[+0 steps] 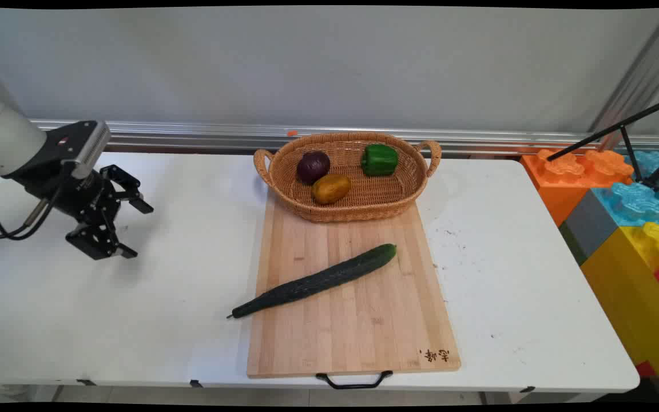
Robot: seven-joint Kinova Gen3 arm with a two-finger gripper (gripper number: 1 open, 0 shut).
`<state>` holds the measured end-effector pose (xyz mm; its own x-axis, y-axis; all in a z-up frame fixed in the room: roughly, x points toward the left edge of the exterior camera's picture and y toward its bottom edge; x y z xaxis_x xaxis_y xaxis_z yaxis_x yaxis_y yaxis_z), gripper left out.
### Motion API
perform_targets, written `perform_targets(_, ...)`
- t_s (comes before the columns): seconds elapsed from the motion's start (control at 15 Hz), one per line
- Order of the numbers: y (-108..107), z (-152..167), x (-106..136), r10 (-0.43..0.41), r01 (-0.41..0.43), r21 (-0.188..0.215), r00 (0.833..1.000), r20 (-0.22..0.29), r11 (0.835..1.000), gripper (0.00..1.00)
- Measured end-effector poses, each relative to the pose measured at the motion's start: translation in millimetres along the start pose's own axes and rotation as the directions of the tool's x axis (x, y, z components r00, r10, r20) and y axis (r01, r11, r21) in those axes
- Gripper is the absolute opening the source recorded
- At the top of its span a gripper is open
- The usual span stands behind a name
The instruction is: Pick up the cucumber from the cutting board
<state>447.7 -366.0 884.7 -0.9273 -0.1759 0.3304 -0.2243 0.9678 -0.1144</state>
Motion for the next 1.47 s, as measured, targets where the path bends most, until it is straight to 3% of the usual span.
perform_targets(0.4,-7.3,2.5,6.4,-0.013,0.014,0.031,1.0,-0.006,0.999,1.0)
perform_targets(0.73,-0.9,-1.9,24.1,-0.027,0.028,0.067,0.999,-0.017,0.997,1.0)
perform_targets(1.0,17.1,-1.4,57.6,-0.08,0.081,0.063,0.997,-0.024,0.995,1.0)
perform_targets(1.47,36.1,13.6,157.3,-0.193,0.196,0.061,0.98,-0.054,0.979,1.0)
